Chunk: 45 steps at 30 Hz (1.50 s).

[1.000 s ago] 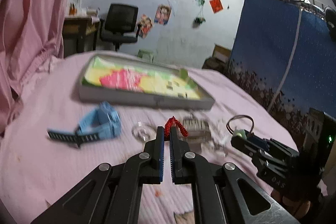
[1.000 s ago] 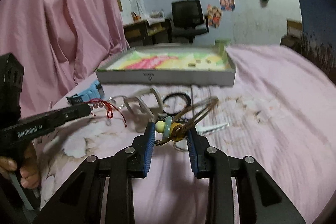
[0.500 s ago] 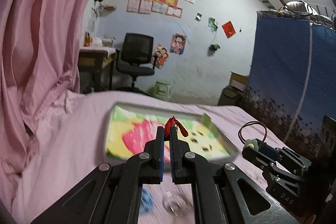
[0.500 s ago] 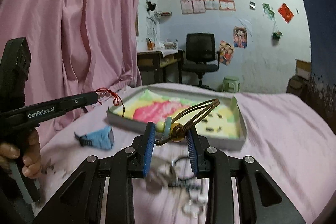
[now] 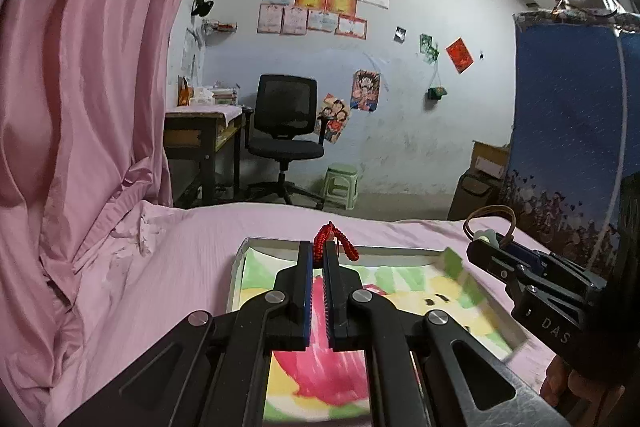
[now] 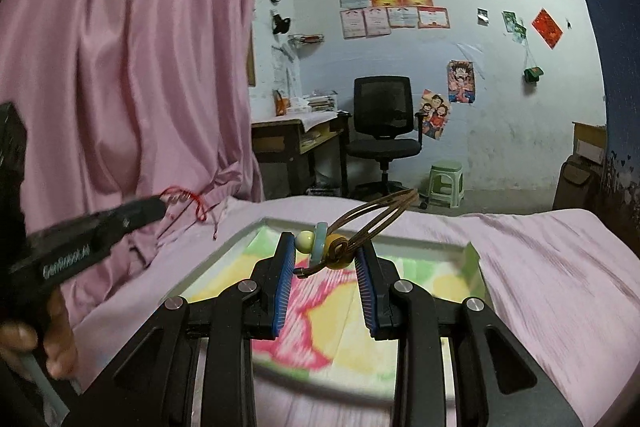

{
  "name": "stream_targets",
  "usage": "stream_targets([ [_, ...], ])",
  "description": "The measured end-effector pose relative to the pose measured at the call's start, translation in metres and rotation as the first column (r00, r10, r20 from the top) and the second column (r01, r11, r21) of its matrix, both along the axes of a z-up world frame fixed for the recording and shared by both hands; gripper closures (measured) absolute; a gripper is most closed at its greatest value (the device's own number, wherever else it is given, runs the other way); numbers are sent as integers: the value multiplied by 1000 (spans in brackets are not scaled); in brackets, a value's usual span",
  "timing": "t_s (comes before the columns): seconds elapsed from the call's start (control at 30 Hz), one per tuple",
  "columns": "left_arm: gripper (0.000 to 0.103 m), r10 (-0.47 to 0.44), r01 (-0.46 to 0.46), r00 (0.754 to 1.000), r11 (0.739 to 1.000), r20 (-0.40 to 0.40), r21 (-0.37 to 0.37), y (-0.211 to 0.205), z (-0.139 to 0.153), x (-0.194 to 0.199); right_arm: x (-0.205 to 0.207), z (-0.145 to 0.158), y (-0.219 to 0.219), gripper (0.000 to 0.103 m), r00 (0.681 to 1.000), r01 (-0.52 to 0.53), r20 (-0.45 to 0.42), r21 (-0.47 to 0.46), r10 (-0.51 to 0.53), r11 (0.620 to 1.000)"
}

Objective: Organize jewelry
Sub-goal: 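Carry both held items over the tray and open both tools to drop them, then withdraw both open tools from the tray toward the remaining items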

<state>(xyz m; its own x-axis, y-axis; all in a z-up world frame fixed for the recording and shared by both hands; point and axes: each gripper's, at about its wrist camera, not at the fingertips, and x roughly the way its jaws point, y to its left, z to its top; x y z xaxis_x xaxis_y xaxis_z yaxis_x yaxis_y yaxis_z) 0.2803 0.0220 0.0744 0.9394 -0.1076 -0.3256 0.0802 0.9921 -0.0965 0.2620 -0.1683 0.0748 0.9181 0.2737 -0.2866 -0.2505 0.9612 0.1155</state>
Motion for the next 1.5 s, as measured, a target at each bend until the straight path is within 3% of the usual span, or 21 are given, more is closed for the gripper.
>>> stream_targets([
  [0.13, 98, 2, -1, 998, 1000, -66, 8, -2, -13, 29, 30, -8, 7, 76, 999, 15, -32, -5, -15, 1000],
  [0.27, 98, 1, -5, 982, 1000, -189, -22, 2, -28, 56, 57, -25, 11, 76, 995, 24, -93, -7, -25, 1000],
  [0.43, 98, -7, -11, 913, 999, -408, -43, 4, -59, 88, 88, -53, 14, 76, 969, 27, -245, 9, -24, 1000],
  [0.6, 98, -12, -14, 865, 999, -501, -48, 5, -76, 97, 101, -84, 15, 76, 915, 11, -404, 15, -4, 1000],
  [0.77, 98, -17, -15, 806, 999, -591, -49, 9, -89, 103, 107, -106, 17, 76, 868, -16, -497, 9, 18, 1000],
  [0.83, 98, -36, -15, 796, 997, -604, -79, 13, -91, 103, 109, -112, 19, 76, 854, -25, -520, 7, 25, 1000],
  [1.03, 94, -74, 3, 804, 993, -590, -120, 18, -86, 95, 111, -115, 19, 70, 837, -42, -544, 41, 58, 998],
  [1.1, 80, -91, 18, 821, 991, -564, -133, 18, -80, 87, 106, -112, 17, 53, 847, -38, -528, 48, 57, 998],
  [1.13, 76, -101, 27, 832, 989, -545, -142, 18, -76, 83, 102, -108, 14, 52, 855, -36, -516, 46, 55, 998],
  [1.17, 64, -106, 32, 844, 988, -526, -148, 17, -73, 78, 99, -106, 13, 52, 861, -37, -506, 45, 55, 998],
  [1.2, 43, -93, 23, 861, 989, -501, -144, 17, -68, 71, 93, -101, 12, 52, 871, -38, -489, 42, 53, 998],
  [1.23, 35, -77, 11, 875, 990, -478, -138, 17, -64, 65, 89, -98, 11, 51, 879, -36, -474, 37, 50, 999],
  [1.3, 33, -64, 8, 917, 990, -394, -141, 19, -54, 47, 77, -88, 8, 43, 903, -28, -428, 28, 37, 999],
  [1.5, 29, -32, -9, 965, 988, -261, -153, 30, -35, 9, 38, -55, -7, 33, 961, 1, -277, 74, 20, 997],
])
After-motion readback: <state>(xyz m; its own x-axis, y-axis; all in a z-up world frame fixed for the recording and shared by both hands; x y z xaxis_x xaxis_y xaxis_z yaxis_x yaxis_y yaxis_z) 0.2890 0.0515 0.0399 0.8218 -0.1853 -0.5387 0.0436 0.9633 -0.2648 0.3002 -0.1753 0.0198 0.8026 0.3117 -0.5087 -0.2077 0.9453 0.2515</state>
